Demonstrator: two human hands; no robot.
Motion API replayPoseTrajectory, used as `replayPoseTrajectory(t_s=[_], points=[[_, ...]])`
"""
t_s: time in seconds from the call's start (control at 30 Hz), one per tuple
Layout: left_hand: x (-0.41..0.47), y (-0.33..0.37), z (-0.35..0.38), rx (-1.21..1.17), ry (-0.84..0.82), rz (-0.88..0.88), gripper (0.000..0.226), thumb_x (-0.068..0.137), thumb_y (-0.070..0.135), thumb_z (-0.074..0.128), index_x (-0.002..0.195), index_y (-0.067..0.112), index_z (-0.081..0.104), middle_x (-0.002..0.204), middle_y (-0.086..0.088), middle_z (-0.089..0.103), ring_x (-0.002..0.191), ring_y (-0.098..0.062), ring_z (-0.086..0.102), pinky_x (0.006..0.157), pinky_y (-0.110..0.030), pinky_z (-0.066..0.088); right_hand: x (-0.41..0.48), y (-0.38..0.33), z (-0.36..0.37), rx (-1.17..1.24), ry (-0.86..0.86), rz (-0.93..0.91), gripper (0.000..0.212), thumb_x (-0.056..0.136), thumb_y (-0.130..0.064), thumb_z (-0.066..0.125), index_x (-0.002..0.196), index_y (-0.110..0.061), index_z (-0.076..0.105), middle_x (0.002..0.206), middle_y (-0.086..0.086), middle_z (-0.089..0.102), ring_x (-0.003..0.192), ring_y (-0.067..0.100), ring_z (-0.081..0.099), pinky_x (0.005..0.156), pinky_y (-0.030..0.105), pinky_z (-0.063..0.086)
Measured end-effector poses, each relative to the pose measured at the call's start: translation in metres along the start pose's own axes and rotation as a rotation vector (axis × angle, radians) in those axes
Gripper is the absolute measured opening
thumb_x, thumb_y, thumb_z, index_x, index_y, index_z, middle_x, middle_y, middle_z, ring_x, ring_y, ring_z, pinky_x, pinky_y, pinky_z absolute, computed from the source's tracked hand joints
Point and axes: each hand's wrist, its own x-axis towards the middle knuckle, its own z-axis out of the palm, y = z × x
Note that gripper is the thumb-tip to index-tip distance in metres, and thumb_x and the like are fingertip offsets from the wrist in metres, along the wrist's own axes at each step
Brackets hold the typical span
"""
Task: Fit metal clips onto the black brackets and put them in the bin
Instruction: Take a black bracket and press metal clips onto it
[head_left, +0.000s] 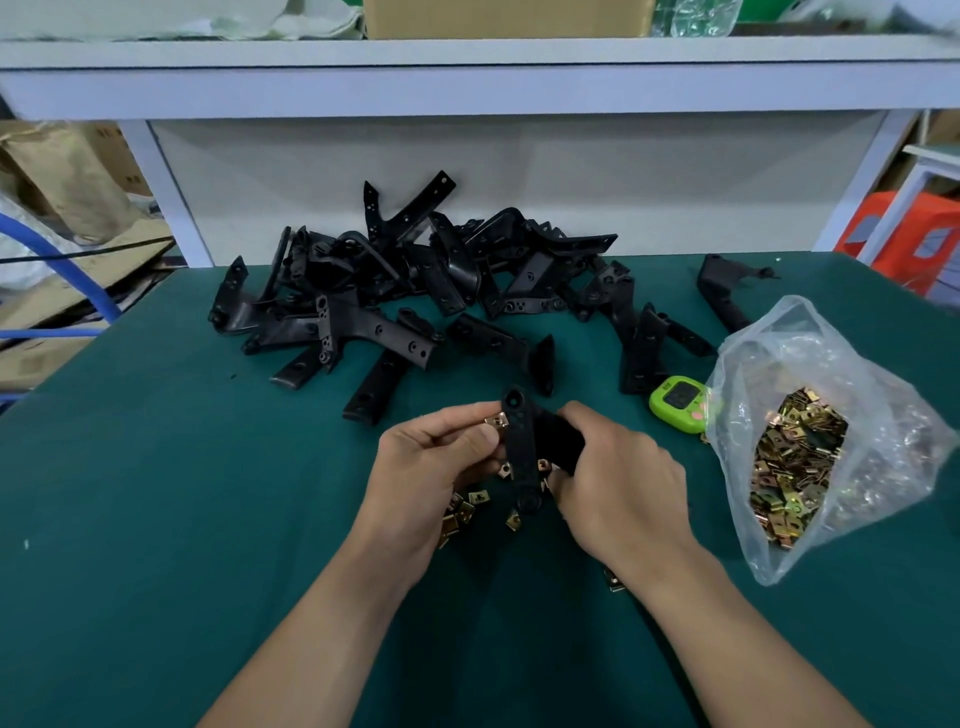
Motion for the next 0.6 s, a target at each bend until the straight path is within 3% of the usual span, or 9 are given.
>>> replayPoseTrajectory(t_s=[0.2, 0.37, 0.47, 0.6], points=[[0.000, 0.001, -0.004, 0.042, 0.017, -0.065, 0.020, 0.086, -0.005, 0.072, 0.090, 0.011, 0.082, 0.081, -0.014, 0.075, 0.070, -0.018, 0.071, 0.065, -0.022, 0.057, 0.002, 0.000, -0.004, -0.059, 0.005, -0.026, 0.032, 0.080, -0.013, 0.064, 0.090, -0.035, 0.043, 0.062, -0.009, 0.050, 0.062, 0.027, 0.049, 0.058, 0.036, 0.032], [0.001, 0.006, -0.011, 0.173, -0.041, -0.158, 0.033, 0.080, -0.015, 0.071, 0.067, 0.015, 0.079, 0.070, -0.014, 0.072, 0.058, -0.020, 0.068, 0.054, -0.024, 0.056, 0.003, 0.001, -0.010, -0.111, -0.026, -0.097, 0.037, 0.076, -0.003, 0.062, 0.097, -0.032, 0.055, 0.067, -0.008, 0.056, 0.067, 0.025, 0.056, 0.059, 0.036, 0.034], [0.001, 0.008, -0.011, 0.244, -0.085, -0.173, 0.029, 0.069, -0.014, 0.074, 0.062, 0.014, 0.072, 0.068, -0.017, 0.071, 0.054, -0.021, 0.065, 0.050, -0.025, 0.054, 0.003, 0.002, -0.013, -0.159, -0.024, -0.149, 0.038, 0.071, 0.001, 0.062, 0.092, -0.030, 0.056, 0.066, -0.007, 0.054, 0.062, 0.020, 0.052, 0.061, 0.035, 0.029], [0.002, 0.008, -0.013, 0.354, -0.107, -0.159, 0.036, 0.074, -0.018, 0.069, 0.058, 0.014, 0.073, 0.066, -0.016, 0.070, 0.055, -0.021, 0.066, 0.051, -0.025, 0.053, 0.001, 0.003, -0.013, -0.148, -0.055, -0.154, 0.034, 0.069, 0.000, 0.062, 0.087, -0.027, 0.054, 0.064, -0.007, 0.053, 0.061, 0.019, 0.052, 0.056, 0.033, 0.026]])
